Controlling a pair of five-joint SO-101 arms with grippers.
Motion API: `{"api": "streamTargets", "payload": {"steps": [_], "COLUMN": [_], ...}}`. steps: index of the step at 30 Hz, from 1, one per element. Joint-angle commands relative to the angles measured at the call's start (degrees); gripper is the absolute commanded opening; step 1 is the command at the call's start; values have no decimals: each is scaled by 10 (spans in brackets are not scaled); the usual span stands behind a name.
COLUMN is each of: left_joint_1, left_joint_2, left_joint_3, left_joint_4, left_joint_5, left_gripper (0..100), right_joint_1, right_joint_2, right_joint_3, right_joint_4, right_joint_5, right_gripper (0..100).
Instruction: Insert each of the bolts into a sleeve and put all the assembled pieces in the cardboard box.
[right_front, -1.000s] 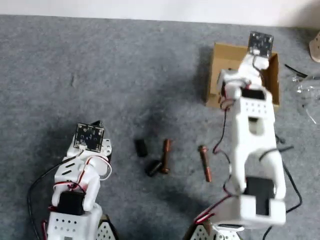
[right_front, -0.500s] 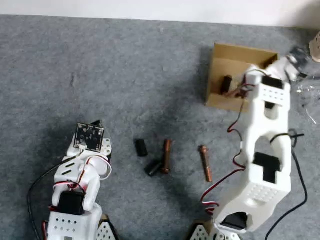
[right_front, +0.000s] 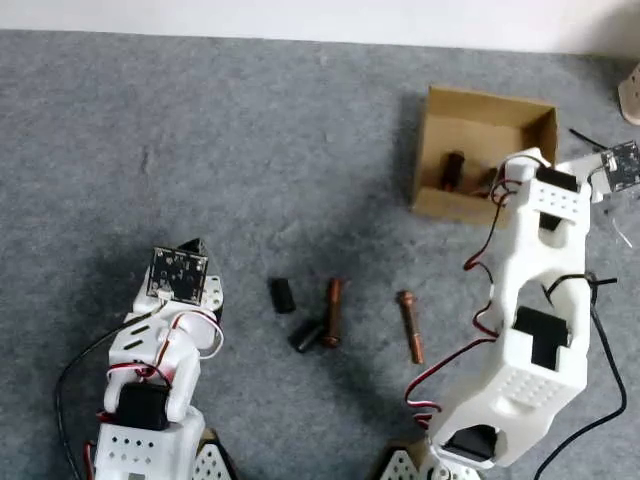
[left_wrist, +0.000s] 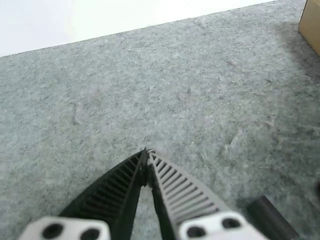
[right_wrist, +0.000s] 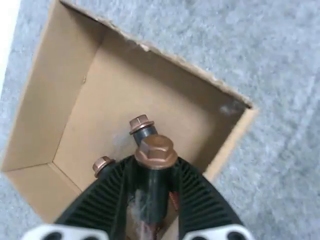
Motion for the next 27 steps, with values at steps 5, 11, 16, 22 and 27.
{"api": "streamTargets", "payload": {"steps": [5,11,16,22,27], "left_joint_1": [-5,-5,-2,-2,-2], "left_joint_2": [-4,-4,-4,-4,-4], "left_joint_3": [0,0,0,0,9], "left_joint_4": [-15,-15,-15,-15,-34], "left_joint_5": [-1,-1,-1,-1,-1], "left_gripper": [10,10,10,11,11], "right_joint_1": [-23,-21,-20,-40,-100], "right_joint_2": [-10,-11,-16,-44,-127], "right_joint_3": [10,9,9,-44,-68], "right_joint_4": [-40,-41,-38,27,81], "right_joint_5": [86,116,120,121,193], "right_gripper": [132,300,292,292,292]}}
